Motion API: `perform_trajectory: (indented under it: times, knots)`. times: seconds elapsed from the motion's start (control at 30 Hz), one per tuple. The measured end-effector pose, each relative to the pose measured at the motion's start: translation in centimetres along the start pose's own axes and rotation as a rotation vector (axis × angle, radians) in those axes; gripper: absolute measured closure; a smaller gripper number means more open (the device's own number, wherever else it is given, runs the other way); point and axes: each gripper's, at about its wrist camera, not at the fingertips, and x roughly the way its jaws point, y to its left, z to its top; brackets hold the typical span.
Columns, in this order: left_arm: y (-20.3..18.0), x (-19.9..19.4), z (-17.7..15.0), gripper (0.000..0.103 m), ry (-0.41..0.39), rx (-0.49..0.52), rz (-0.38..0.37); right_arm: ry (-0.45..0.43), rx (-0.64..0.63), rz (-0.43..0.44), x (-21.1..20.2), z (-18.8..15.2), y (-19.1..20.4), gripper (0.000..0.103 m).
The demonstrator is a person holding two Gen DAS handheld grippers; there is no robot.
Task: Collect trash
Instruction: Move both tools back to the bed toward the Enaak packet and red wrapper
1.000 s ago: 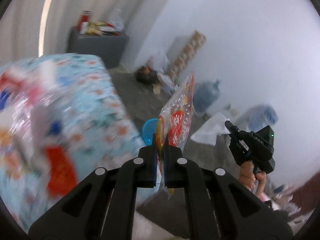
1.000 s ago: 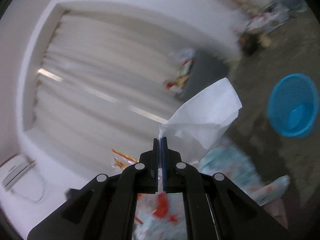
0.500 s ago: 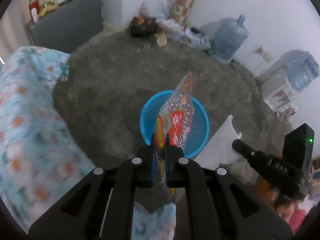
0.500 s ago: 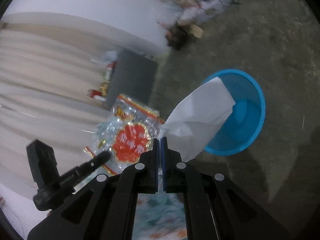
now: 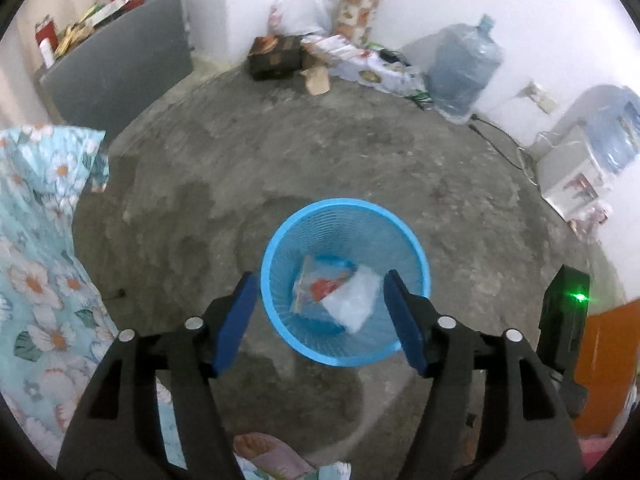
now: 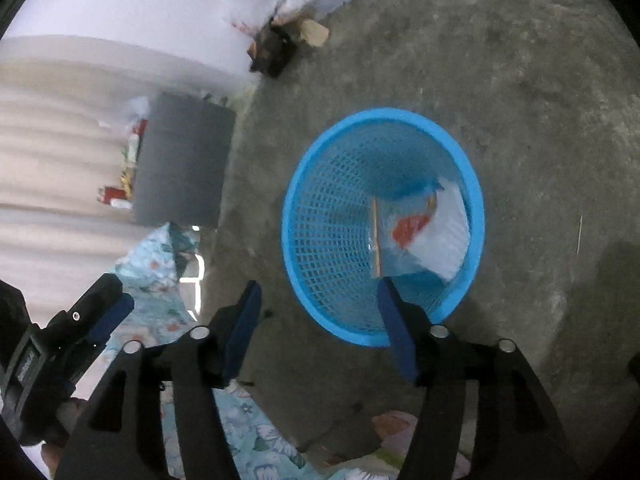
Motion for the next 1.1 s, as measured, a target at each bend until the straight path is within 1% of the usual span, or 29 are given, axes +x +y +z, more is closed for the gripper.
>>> perform_trajectory:
  times: [0.07,0.17,0.23,0.27,0.3,0.33,0.37,0.4,0.43,0.5,0.57,0.63,0.67,0.7,0.8,0.83,0.87,0.93,0.97,1.03,1.1]
  knots:
    - [-0.4,-1.6,-0.1,0.036,-0.029,0.008,-0.029,-0.032,-0.017,-0.023,-1.8,-1.0,0.6,0.040]
    - [-0.4,-5.9,-0.9,0.035,-0.081,0.002,-0.106,-0.079,-0.060,-0.068,-4.1,-2.4,2.9,0.038]
    - [-0.2,-8.7,-1.6,0.034,-0.121,0.004,-0.143,-0.129,-0.109,-0.107,-6.0,-3.7,5.3,0.032]
    - [0.2,-10.5,-2.2,0.030,-0.152,0.002,-0.149,-0.154,-0.123,-0.117,-6.9,-4.3,6.0,0.030]
    - [0.7,-12.0,-2.8,0.024,-0.184,-0.004,-0.143,-0.190,-0.144,-0.124,-8.2,-5.2,7.3,0.027]
    - [1.3,-13.8,-3.6,0.022,-0.218,-0.012,-0.138,-0.222,-0.165,-0.131,-9.3,-6.1,8.7,0.022]
    - [2.0,-15.2,-4.3,0.022,-0.234,-0.016,-0.143,-0.253,-0.186,-0.149,-10.4,-7.0,9.9,0.019]
    - [3.0,-17.2,-5.4,0.021,-0.236,-0.022,-0.150,-0.282,-0.211,-0.171,-11.2,-7.8,11.0,0.013]
    - [3.6,-18.3,-6.1,0.021,-0.230,-0.027,-0.148,-0.311,-0.255,-0.203,-12.2,-8.7,12.4,0.009]
    - [5.5,-21.9,-8.5,0.018,-0.221,-0.050,-0.136,-0.358,-0.344,-0.262,-13.5,-10.5,14.9,0.007]
    - [7.1,-24.8,-10.7,0.016,-0.239,-0.066,-0.133,-0.400,-0.439,-0.313,-14.7,-12.4,17.2,0.007]
    - [9.3,-28.6,-13.7,0.014,-0.289,-0.089,-0.125,-0.469,-0.506,-0.401,-15.7,-14.7,19.7,0.007]
    - [10.4,-30.5,-15.3,0.013,-0.325,-0.109,-0.118,-0.498,-0.532,-0.411,-16.1,-15.6,20.5,0.007]
    - [11.4,-32.1,-16.8,0.012,-0.357,-0.134,-0.109,-0.539,-0.586,-0.403,-16.6,-17.1,21.6,0.007]
    - [14.6,-36.4,-22.1,0.009,-0.440,-0.227,-0.066,-0.568,-0.710,-0.392,-17.0,-20.0,24.2,0.007]
    - [15.7,-37.3,-23.2,0.009,-0.453,-0.251,-0.054,-0.572,-0.748,-0.386,-17.1,-20.9,25.0,0.007]
    - [16.9,-38.5,-25.3,0.009,-0.468,-0.288,-0.033,-0.582,-0.798,-0.383,-17.4,-22.1,26.0,0.007]
    - [18.8,-39.7,-27.6,0.009,-0.480,-0.338,-0.007,-0.626,-0.869,-0.390,-18.1,-24.6,27.6,0.007]
    - [19.8,-40.4,-29.1,0.009,-0.486,-0.370,0.015,-0.640,-0.891,-0.379,-18.3,-25.5,28.3,0.007]
    - [21.7,-41.8,-31.9,0.009,-0.510,-0.439,0.044,-0.642,-0.927,-0.310,-19.0,-27.0,29.2,0.007]
    - [23.6,-43.2,-34.9,0.009,-0.534,-0.508,0.076,-0.578,-0.962,-0.140,-19.5,-28.4,29.7,0.007]
